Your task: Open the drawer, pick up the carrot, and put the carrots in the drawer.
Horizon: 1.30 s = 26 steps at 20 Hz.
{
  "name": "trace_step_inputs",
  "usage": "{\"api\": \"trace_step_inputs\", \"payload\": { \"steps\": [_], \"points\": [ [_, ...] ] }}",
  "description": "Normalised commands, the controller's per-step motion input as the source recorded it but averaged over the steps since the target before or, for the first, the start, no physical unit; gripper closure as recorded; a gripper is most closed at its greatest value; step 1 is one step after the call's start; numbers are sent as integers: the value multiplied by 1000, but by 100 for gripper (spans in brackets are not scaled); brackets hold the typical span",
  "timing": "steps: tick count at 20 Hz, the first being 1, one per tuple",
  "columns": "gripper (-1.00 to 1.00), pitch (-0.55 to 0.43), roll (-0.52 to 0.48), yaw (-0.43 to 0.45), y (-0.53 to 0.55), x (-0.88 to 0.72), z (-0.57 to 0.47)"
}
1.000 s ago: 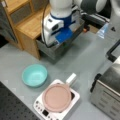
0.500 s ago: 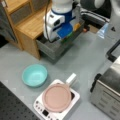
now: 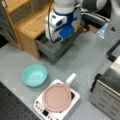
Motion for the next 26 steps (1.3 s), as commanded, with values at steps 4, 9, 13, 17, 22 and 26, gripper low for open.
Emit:
{"api": "trace_step_inputs", "payload": {
  "steps": [4, 9, 13, 17, 22, 26],
  "points": [
    [100, -161, 113, 102, -135, -172, -214],
    [100, -108, 137, 66, -232, -164, -127],
    [100, -60, 150, 37, -317, -142, -22],
    [100, -30, 159, 29, -297, -92, 39],
    [100, -40, 158, 43, -153, 27, -5],
    [100, -50, 151, 42, -48, 80, -39]
  ]
}}
